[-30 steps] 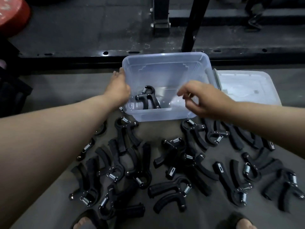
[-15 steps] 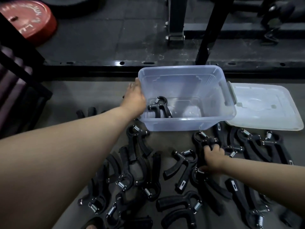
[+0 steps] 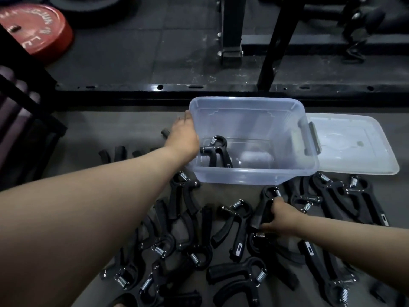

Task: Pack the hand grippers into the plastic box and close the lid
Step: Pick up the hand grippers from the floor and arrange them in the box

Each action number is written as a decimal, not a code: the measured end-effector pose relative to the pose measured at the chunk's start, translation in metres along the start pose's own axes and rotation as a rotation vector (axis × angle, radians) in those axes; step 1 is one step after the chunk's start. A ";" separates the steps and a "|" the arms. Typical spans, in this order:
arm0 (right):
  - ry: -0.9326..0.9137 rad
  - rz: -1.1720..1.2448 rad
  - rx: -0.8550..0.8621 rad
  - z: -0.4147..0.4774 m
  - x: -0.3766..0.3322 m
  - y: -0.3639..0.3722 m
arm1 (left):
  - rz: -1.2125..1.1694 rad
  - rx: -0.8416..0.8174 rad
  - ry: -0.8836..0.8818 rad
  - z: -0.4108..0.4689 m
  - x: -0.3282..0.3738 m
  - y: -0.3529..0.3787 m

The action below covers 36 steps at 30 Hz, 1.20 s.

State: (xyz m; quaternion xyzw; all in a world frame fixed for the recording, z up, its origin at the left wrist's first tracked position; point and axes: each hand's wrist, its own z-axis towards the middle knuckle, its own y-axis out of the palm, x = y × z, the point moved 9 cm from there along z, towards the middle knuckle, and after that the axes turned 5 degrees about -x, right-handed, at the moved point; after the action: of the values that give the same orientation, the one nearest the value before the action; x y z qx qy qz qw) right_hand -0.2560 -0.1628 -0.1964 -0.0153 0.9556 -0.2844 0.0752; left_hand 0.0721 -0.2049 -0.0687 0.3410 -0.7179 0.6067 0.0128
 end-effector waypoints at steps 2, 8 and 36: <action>0.051 0.019 0.015 0.000 0.000 0.003 | -0.008 -0.010 -0.003 -0.003 0.002 0.000; 0.293 0.256 0.091 0.000 -0.005 0.019 | -0.017 -0.030 -0.016 -0.009 0.001 -0.003; -0.107 0.876 -0.236 0.012 -0.097 -0.130 | -0.205 0.089 0.016 -0.002 -0.012 -0.011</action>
State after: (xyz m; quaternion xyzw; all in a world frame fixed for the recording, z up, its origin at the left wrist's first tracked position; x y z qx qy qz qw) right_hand -0.1604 -0.2707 -0.1224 0.3673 0.8926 -0.1139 0.2355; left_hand 0.0859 -0.1976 -0.0634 0.4080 -0.6514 0.6363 0.0654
